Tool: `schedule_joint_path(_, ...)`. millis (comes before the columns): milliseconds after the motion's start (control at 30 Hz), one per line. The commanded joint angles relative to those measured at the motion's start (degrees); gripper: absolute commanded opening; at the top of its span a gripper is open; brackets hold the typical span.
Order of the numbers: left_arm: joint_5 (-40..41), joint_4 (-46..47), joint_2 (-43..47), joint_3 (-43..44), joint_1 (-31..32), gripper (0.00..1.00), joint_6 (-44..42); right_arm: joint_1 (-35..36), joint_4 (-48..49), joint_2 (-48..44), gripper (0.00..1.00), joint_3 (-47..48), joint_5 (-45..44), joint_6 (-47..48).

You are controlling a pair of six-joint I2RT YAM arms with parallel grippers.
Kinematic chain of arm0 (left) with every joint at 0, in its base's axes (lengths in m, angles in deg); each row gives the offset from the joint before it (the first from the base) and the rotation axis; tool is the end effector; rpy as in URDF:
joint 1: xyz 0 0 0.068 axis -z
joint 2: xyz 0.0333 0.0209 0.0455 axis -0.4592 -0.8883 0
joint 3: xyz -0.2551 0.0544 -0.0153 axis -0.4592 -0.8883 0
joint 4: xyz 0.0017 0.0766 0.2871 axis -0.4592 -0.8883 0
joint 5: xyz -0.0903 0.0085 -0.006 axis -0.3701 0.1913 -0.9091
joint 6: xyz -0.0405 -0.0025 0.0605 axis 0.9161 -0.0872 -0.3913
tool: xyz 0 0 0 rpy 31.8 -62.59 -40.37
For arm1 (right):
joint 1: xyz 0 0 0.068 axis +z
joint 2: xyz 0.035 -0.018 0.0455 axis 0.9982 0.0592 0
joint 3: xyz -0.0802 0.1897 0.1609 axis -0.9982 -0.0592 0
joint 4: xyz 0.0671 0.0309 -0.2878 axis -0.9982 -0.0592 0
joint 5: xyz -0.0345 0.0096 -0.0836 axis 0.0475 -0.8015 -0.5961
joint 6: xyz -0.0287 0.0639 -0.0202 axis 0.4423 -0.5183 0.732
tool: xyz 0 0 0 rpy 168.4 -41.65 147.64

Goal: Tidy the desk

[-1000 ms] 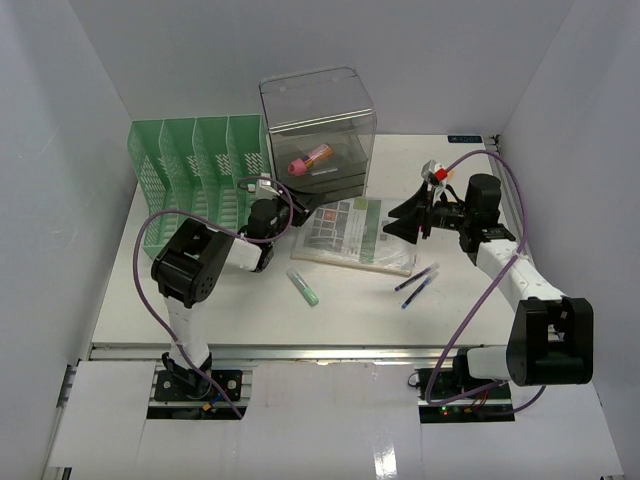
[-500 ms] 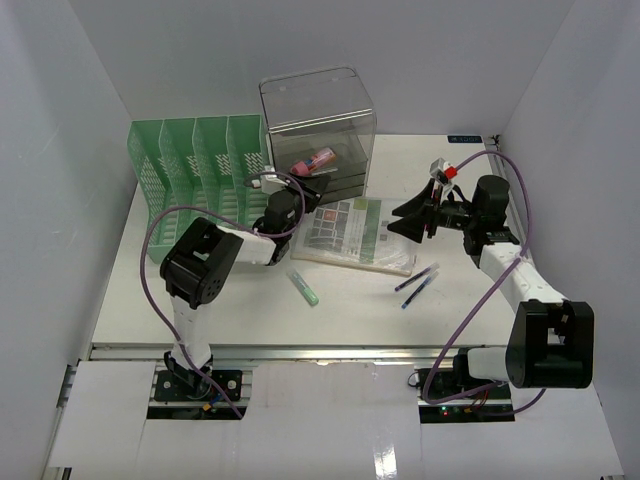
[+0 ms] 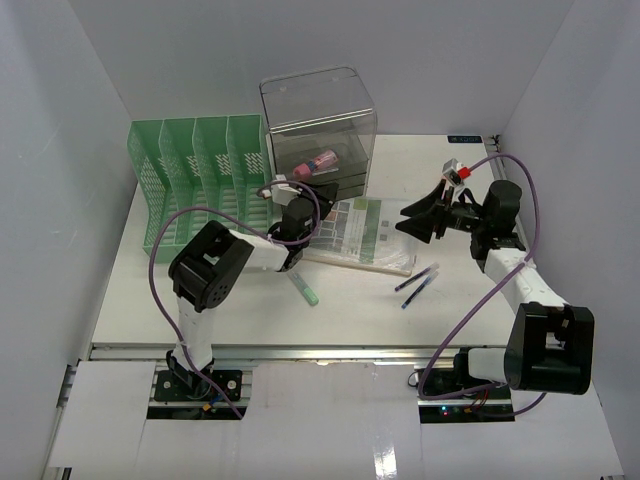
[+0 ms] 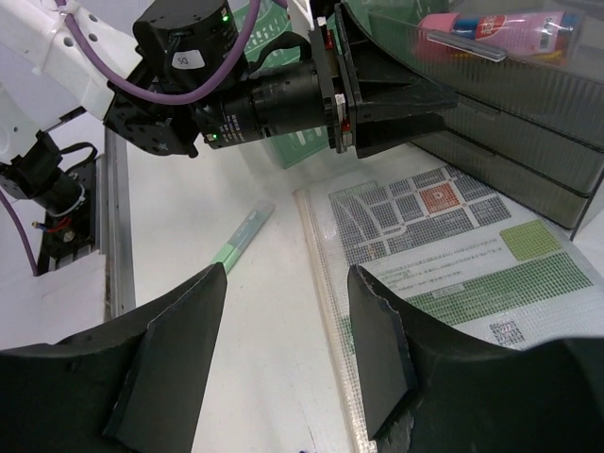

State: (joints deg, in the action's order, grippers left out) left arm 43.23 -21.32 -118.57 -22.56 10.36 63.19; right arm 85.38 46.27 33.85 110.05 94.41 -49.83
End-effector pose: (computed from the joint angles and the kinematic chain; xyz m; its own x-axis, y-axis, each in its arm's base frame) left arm 0.3800 -0.2637 0.1234 -0.2714 -0.8789 -0.3923 -0.0026 0.4083 -0.9128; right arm 0.3170 0.0502 0.2537 -0.2029 0.0523 -0.9778 -0.9112 0.3557 0.2081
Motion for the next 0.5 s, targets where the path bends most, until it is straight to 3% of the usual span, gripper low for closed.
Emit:
schedule_joint_path(0,4.6,-1.0,0.7,-0.1,0.4,0.53,0.3,-0.6,4.9,-1.5,0.61,-0.7,2.1,-3.1)
schedule_joint_path(333,6.8,-0.5,-2.8,1.9,-0.3,0.52,2.1,-2.6,9.8,-1.8,0.61,-1.9,3.2,-7.4)
schedule_joint_path(467,6.8,-1.0,-3.9,3.2,-0.8,0.44,2.8,-3.4,13.2,-1.8,0.61,-2.8,3.9,-10.3)
